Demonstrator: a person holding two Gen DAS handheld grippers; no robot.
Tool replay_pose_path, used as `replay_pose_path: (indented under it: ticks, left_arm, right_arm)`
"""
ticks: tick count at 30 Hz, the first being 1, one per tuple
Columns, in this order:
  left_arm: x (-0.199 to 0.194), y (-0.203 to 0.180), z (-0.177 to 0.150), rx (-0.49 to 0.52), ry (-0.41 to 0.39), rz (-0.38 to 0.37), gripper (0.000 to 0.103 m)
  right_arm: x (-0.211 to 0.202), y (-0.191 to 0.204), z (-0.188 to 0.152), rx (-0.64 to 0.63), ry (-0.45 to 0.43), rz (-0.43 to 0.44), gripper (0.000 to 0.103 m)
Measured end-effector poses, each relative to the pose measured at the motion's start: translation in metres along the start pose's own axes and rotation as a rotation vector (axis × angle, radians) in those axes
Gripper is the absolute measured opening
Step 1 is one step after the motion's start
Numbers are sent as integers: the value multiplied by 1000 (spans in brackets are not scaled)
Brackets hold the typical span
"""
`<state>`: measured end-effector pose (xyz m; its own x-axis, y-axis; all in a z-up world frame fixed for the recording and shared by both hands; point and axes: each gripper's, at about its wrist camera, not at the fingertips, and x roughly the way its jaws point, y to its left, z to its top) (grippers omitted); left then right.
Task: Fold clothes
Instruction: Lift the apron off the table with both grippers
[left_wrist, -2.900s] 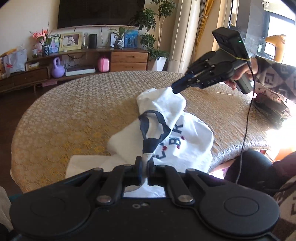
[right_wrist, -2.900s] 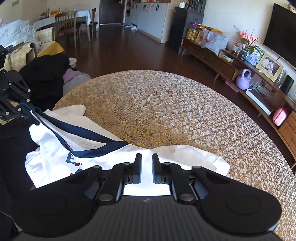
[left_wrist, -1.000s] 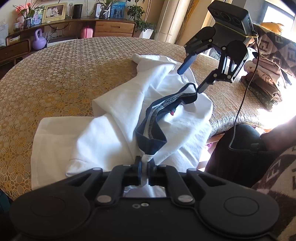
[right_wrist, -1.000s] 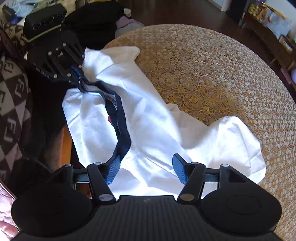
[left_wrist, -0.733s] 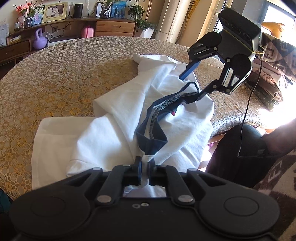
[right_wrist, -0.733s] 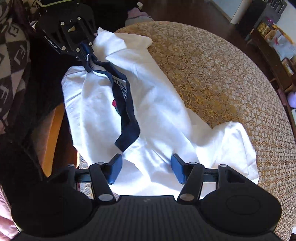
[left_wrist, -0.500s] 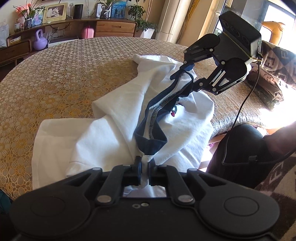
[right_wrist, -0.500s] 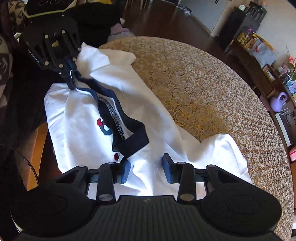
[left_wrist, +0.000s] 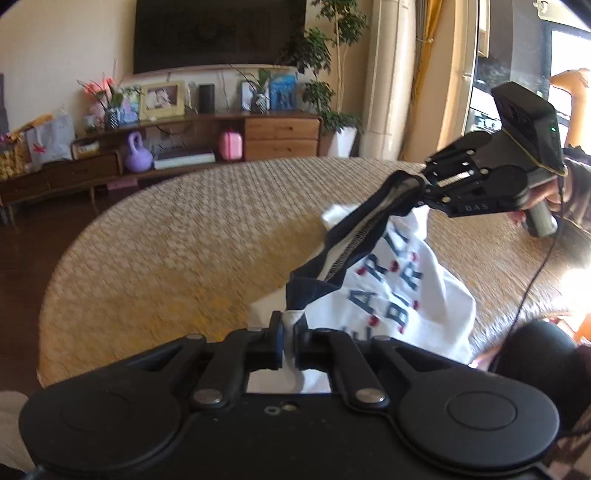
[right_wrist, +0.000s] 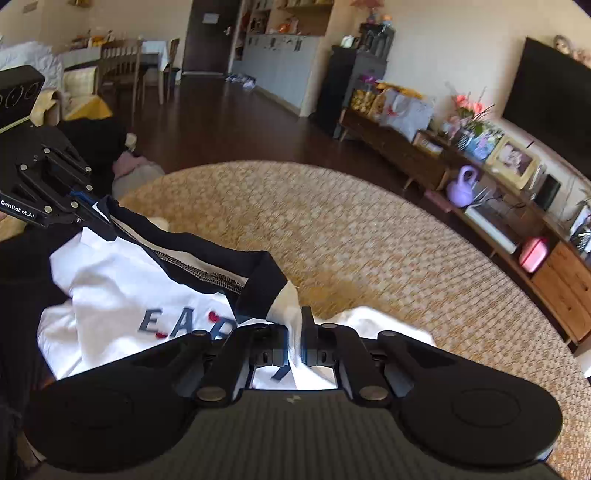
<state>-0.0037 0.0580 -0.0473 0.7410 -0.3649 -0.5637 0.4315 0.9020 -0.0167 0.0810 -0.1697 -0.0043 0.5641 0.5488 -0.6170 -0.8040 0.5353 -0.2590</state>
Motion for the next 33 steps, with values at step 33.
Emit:
replay_pose_path:
  ticks: [33]
  left_arm:
    - [-77, -10, 216, 200, -572, 480, 103]
  right_arm:
    - [-116, -41, 142, 175, -472, -11, 4]
